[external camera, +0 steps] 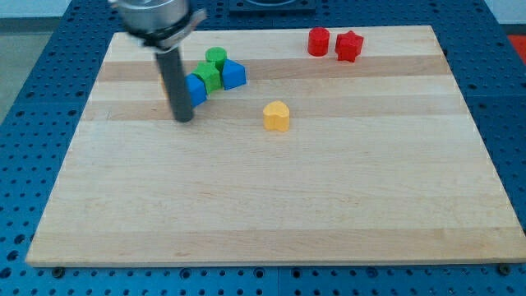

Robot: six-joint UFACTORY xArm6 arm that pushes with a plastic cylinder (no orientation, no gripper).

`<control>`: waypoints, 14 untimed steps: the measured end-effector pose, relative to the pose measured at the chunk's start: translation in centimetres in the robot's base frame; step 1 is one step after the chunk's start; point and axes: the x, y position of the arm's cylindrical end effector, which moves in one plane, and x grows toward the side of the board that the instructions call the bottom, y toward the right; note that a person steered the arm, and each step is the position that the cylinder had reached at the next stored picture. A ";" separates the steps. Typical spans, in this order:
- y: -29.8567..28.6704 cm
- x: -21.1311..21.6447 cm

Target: Move yellow hexagon away from the group of green and blue blocks

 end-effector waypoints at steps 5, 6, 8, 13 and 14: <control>4.0 -13.4; 3.3 -8.7; 2.6 -7.5; -4.5 -7.1; -6.1 -6.5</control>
